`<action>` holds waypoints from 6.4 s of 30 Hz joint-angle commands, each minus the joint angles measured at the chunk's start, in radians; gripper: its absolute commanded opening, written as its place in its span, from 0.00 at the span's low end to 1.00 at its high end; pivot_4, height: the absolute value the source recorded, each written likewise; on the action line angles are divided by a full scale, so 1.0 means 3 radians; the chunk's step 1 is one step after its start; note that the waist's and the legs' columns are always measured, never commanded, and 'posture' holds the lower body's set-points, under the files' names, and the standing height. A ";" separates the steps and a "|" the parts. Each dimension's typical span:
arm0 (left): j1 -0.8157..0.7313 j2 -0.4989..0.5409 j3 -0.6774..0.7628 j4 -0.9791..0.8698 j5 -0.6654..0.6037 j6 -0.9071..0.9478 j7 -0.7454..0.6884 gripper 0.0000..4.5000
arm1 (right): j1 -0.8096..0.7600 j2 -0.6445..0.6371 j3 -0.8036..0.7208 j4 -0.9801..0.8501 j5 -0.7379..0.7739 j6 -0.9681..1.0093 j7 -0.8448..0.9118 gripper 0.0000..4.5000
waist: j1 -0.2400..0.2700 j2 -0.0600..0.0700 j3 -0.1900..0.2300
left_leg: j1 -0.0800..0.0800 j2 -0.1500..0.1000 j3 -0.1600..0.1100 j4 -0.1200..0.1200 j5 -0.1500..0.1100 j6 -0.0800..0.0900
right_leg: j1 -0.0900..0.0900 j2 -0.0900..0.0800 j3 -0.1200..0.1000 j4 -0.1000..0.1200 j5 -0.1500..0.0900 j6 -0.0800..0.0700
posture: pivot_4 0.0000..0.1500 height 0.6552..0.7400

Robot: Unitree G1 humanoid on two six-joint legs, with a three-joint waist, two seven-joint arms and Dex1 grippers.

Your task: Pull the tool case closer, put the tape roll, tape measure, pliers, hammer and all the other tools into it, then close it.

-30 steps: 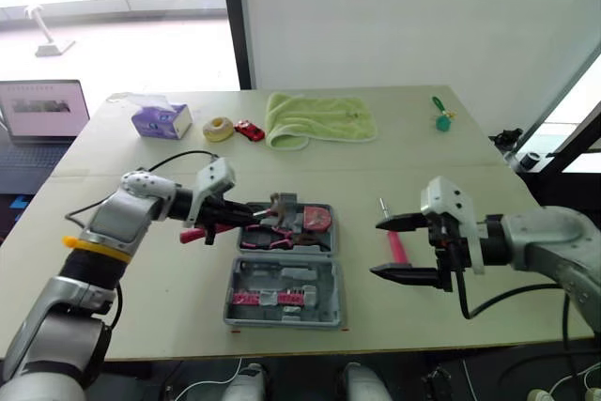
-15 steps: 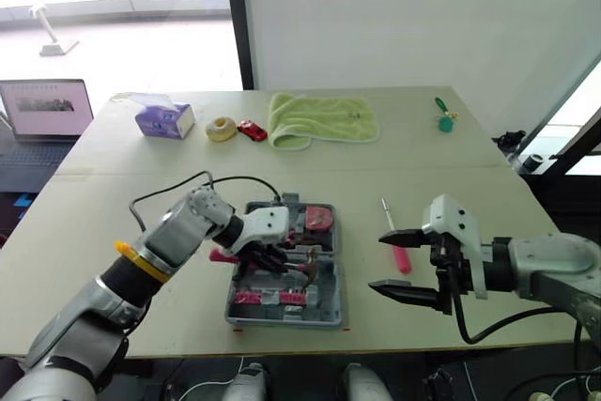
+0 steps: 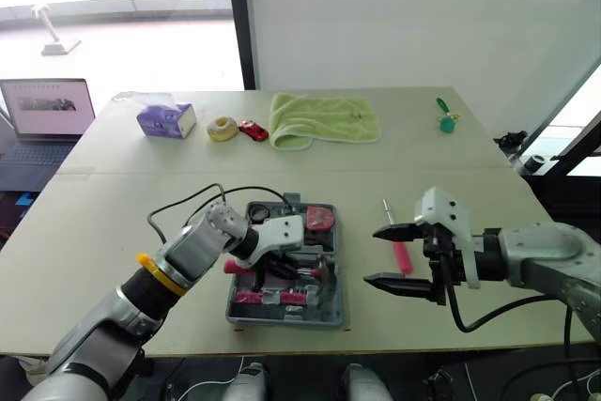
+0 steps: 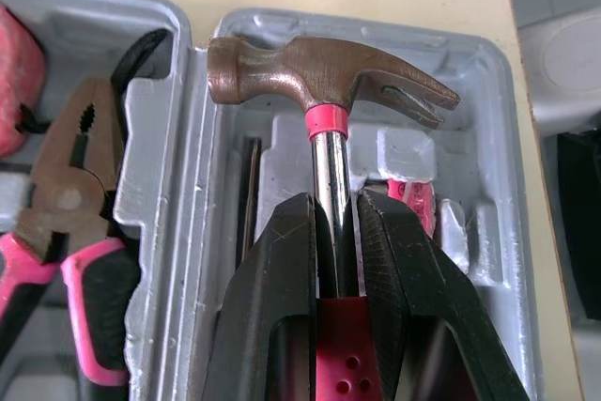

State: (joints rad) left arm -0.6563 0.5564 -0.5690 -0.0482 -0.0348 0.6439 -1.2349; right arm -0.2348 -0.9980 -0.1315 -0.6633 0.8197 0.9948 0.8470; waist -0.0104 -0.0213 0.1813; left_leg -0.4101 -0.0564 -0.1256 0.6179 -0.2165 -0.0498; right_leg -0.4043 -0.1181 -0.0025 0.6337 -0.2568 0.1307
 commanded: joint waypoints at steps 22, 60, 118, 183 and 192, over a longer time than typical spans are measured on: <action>0.0066 -0.0124 -0.0147 -0.0162 0.0189 -0.0016 0.0358 0.05 | -0.0149 -0.0092 0.0042 0.0065 -0.0051 0.0015 0.0033 1.00 | -0.0001 0.0001 0.0000 | 0.0000 0.0000 0.0000 0.0001 0.0000 0.0000 | 0.0000 0.0000 0.0000 0.0001 0.0000 0.0000 | 1.00 1.00; 0.0882 0.0167 0.0532 0.0457 0.0117 -0.1610 0.0278 0.01 | -0.0351 -0.0081 0.0361 0.0284 -0.0144 -0.0008 0.0257 1.00 | -0.0003 0.0005 -0.0002 | 0.0003 0.0000 0.0001 0.0003 -0.0001 0.0001 | 0.0000 -0.0001 0.0000 0.0003 0.0001 -0.0001 | 1.00 1.00; 0.1364 0.0887 0.2398 -0.0167 -0.1477 -0.0603 0.0377 0.99 | -0.0385 0.0497 -0.0033 0.1708 -0.1319 -0.0822 -0.0595 1.00 | -0.0011 0.0043 -0.0029 | 0.0006 0.0003 0.0014 0.0024 -0.0022 0.0024 | 0.0010 -0.0003 0.0010 -0.0004 0.0001 0.0000 | 1.00 1.00; 0.1531 0.0741 0.1892 -0.0905 -0.1316 -0.0471 0.0771 1.00 | -0.0446 0.2544 -0.0179 0.0931 -0.1734 0.1785 -0.2050 0.08 | -0.0080 0.0047 -0.0009 | 0.0006 0.0002 0.0032 0.0021 -0.0022 0.0027 | -0.0010 0.0005 0.0038 0.0013 0.0004 0.0004 | 1.00 1.00; 0.1457 0.0727 0.1822 -0.0869 -0.1280 -0.0482 0.0776 1.00 | -0.0357 0.2698 -0.0365 0.0989 -0.1884 0.1885 -0.2285 0.08 | -0.0081 0.0049 -0.0009 | 0.0007 0.0002 0.0033 0.0018 -0.0023 0.0027 | -0.0011 0.0005 0.0039 0.0013 0.0004 0.0004 | 1.00 1.00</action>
State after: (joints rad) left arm -0.2108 0.7708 -0.0249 -0.2891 -0.4233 0.5118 -1.0007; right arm -0.3449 -0.1785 -0.2221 -0.3503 0.2591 1.5637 0.1675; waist -0.0347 -0.0067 0.1786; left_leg -0.4078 -0.0558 -0.1159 0.6232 -0.2232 -0.0416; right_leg -0.4076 -0.1164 0.0090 0.6377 -0.2555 0.1320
